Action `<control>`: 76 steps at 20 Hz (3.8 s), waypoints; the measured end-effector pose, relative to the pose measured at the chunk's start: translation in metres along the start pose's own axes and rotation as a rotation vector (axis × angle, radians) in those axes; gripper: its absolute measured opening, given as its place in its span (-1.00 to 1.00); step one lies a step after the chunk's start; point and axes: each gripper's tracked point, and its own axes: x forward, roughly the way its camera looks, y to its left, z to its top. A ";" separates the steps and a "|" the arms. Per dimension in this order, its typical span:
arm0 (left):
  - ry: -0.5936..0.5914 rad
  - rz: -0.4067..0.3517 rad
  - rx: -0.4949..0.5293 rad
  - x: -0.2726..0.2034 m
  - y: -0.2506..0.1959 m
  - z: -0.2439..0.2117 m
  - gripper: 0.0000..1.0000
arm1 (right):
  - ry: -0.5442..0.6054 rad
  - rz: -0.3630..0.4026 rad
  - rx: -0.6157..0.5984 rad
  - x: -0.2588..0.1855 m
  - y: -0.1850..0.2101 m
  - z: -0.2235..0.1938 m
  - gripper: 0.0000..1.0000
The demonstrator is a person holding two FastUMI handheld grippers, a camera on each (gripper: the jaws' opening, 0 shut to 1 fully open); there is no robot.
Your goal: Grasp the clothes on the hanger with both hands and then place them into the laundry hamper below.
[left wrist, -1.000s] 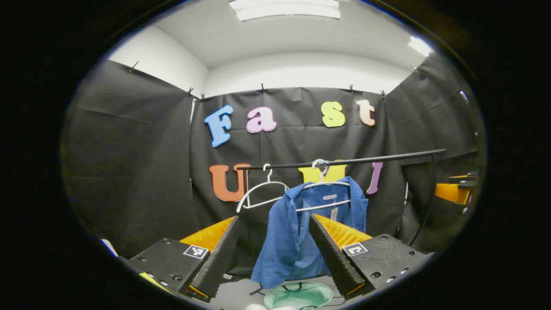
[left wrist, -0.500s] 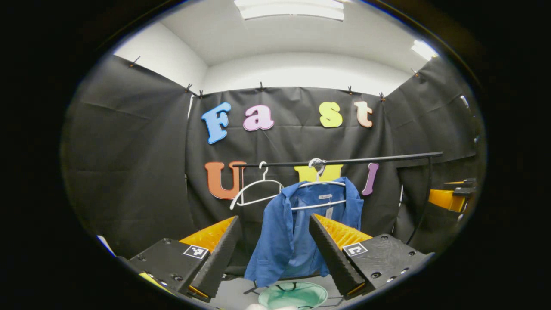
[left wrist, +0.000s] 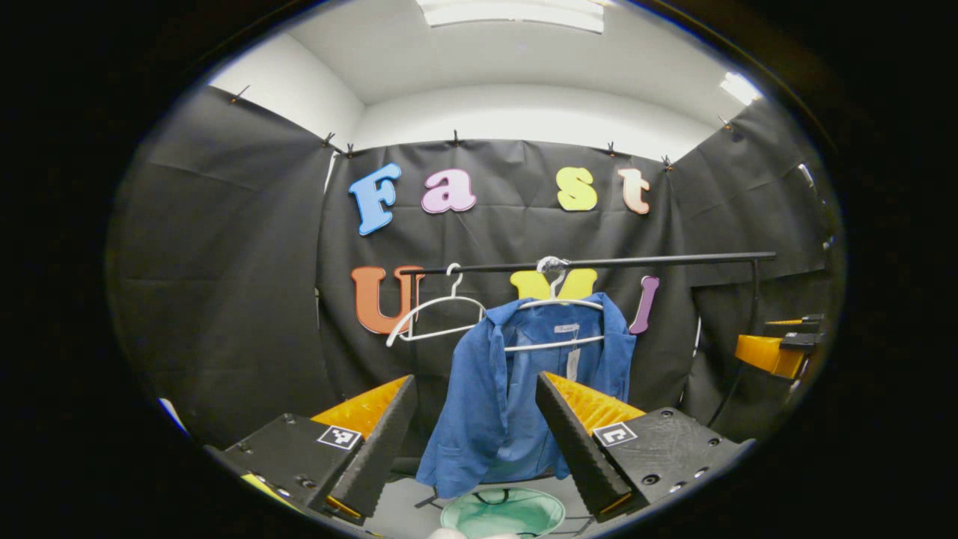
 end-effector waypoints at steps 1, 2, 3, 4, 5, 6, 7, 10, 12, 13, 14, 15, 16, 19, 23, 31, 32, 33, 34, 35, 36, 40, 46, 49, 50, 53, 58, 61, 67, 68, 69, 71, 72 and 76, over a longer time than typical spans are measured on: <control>0.003 0.008 -0.001 0.007 -0.001 -0.005 0.90 | -0.002 0.010 -0.004 0.009 0.004 -0.002 0.97; 0.002 0.015 0.001 0.013 -0.002 -0.008 0.92 | -0.001 0.018 -0.007 0.019 0.008 -0.005 0.97; -0.011 0.017 0.006 0.021 -0.005 -0.008 0.94 | 0.000 0.027 -0.012 0.031 0.010 -0.008 0.97; -0.022 0.018 0.014 0.029 -0.008 -0.009 0.97 | 0.000 0.036 -0.016 0.044 0.013 -0.013 1.00; -0.031 0.019 0.019 0.038 -0.013 -0.012 1.00 | 0.010 0.046 -0.020 0.058 0.016 -0.017 0.96; -0.031 0.016 0.019 0.049 -0.016 -0.016 1.00 | 0.017 0.064 -0.019 0.072 0.021 -0.022 0.97; -0.031 0.012 0.019 0.061 -0.021 -0.020 1.00 | 0.028 0.076 -0.018 0.086 0.024 -0.026 0.97; -0.010 0.028 0.038 0.094 -0.028 -0.040 1.00 | 0.057 0.109 -0.015 0.129 0.033 -0.039 0.97; 0.004 0.045 0.064 0.119 -0.031 -0.054 1.00 | 0.069 0.122 -0.020 0.161 0.035 -0.047 1.00; -0.009 0.057 0.071 0.130 -0.031 -0.055 0.97 | 0.074 0.128 -0.023 0.176 0.036 -0.049 1.00; -0.014 0.062 0.074 0.143 -0.034 -0.057 0.94 | 0.078 0.136 -0.025 0.189 0.038 -0.051 1.00; -0.005 0.068 0.077 0.154 -0.036 -0.063 0.93 | 0.083 0.139 -0.024 0.202 0.038 -0.052 1.00; 0.007 0.075 0.075 0.166 -0.037 -0.070 0.99 | 0.084 0.143 -0.020 0.215 0.038 -0.054 0.97; 0.031 0.100 0.065 0.195 -0.039 -0.085 0.94 | 0.097 0.148 -0.024 0.248 0.039 -0.057 0.97; 0.061 0.154 0.104 0.229 -0.033 -0.102 0.93 | 0.114 0.166 -0.041 0.278 0.045 -0.064 1.00; 0.066 0.216 0.129 0.252 -0.020 -0.104 0.66 | 0.119 0.158 -0.008 0.310 0.041 -0.067 0.72; 0.087 0.207 0.129 0.254 -0.021 -0.110 0.50 | 0.125 0.160 -0.009 0.308 0.039 -0.068 0.63; 0.114 0.197 0.126 0.254 -0.023 -0.117 0.34 | 0.120 0.159 -0.013 0.308 0.037 -0.067 0.56; 0.123 0.201 0.130 0.253 -0.020 -0.121 0.10 | 0.114 0.152 -0.016 0.310 0.034 -0.065 0.36; 0.125 0.214 0.140 0.251 -0.016 -0.122 -0.14 | 0.108 0.145 -0.017 0.310 0.032 -0.063 0.25; 0.128 0.224 0.148 0.251 -0.013 -0.123 -0.38 | 0.104 0.148 -0.006 0.311 0.031 -0.065 -0.02; 0.116 0.189 0.151 0.256 -0.018 -0.118 -0.76 | 0.125 0.201 0.040 0.307 0.030 -0.067 -0.68; 0.111 0.212 0.118 0.249 -0.010 -0.115 -0.98 | 0.122 0.248 0.058 0.303 0.028 -0.065 -0.87; 0.102 0.200 0.100 0.243 -0.012 -0.111 -0.92 | 0.114 0.284 0.086 0.301 0.029 -0.062 -0.89; 0.096 0.195 0.096 0.242 -0.011 -0.108 -1.00 | 0.115 0.289 0.110 0.300 0.027 -0.061 -0.90; 0.081 0.205 0.083 0.240 -0.003 -0.100 -0.92 | 0.108 0.296 0.172 0.301 0.021 -0.056 -0.91; 0.048 0.232 0.056 0.237 0.013 -0.080 -1.00 | 0.079 0.389 0.253 0.292 0.031 -0.040 -0.91; 0.030 0.243 0.052 0.239 0.018 -0.069 -1.00 | 0.070 0.432 0.331 0.291 0.029 -0.031 -0.91; 0.016 0.256 0.054 0.247 0.023 -0.057 -1.00 | 0.064 0.458 0.268 0.298 0.020 -0.025 -0.92; 0.014 0.256 0.057 0.248 0.024 -0.054 -1.00 | 0.060 0.458 0.259 0.299 0.019 -0.023 -0.90; 0.007 0.254 0.055 0.250 0.024 -0.051 -1.00 | 0.050 0.476 0.281 0.299 0.019 -0.020 -0.91; 0.004 0.256 0.043 0.256 0.024 -0.045 -1.00 | 0.057 0.478 0.299 0.304 0.020 -0.015 -0.91; 0.002 0.257 0.034 0.257 0.026 -0.043 -1.00 | 0.062 0.495 0.323 0.306 0.024 -0.015 -0.90; -0.001 0.262 0.029 0.263 0.032 -0.036 -1.00 | 0.065 0.559 0.449 0.317 0.023 0.001 -0.91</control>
